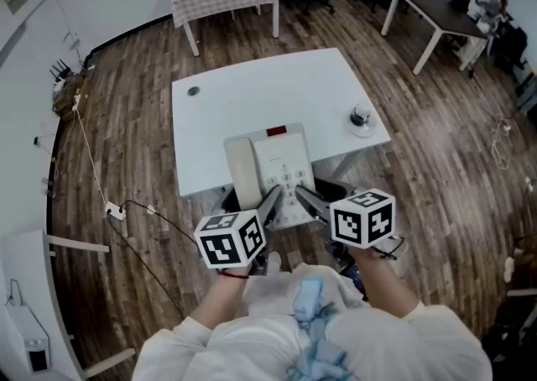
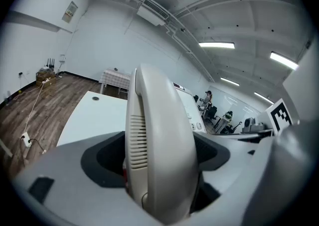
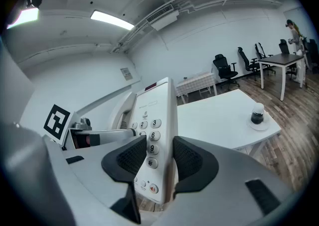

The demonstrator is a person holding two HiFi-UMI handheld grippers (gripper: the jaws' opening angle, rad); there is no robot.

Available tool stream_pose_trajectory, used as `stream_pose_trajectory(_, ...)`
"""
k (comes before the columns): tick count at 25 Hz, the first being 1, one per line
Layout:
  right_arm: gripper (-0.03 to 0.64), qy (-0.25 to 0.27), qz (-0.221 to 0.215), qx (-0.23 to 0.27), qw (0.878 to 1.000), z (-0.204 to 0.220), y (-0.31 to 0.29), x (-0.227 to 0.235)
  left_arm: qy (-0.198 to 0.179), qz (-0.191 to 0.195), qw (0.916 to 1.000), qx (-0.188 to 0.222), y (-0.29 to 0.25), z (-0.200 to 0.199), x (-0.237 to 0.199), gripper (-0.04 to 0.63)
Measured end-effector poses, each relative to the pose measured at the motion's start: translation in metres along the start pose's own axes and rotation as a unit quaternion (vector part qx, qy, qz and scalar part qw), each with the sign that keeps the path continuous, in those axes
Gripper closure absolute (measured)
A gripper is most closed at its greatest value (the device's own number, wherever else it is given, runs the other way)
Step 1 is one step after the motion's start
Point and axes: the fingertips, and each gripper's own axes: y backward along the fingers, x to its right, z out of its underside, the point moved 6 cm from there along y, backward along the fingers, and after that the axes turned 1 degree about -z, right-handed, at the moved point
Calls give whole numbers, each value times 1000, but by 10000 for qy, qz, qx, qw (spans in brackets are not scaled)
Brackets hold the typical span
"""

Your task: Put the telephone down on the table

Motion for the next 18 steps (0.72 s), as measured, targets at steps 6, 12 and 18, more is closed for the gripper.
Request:
stream_pose_trajectory(6, 426, 10, -33, 15, 10000, -1, -2, 5, -45, -19, 10000, 28, -5, 0, 2, 206)
stream_pose_trajectory(12, 426, -5, -43, -5, 10000, 1, 0, 8, -54, -41, 10000, 15, -6, 2, 4, 206)
stream_pose_trajectory(18, 426, -120, -117, 92, 9998, -1, -1, 9, -75, -36, 10000, 56, -8, 0, 5, 206)
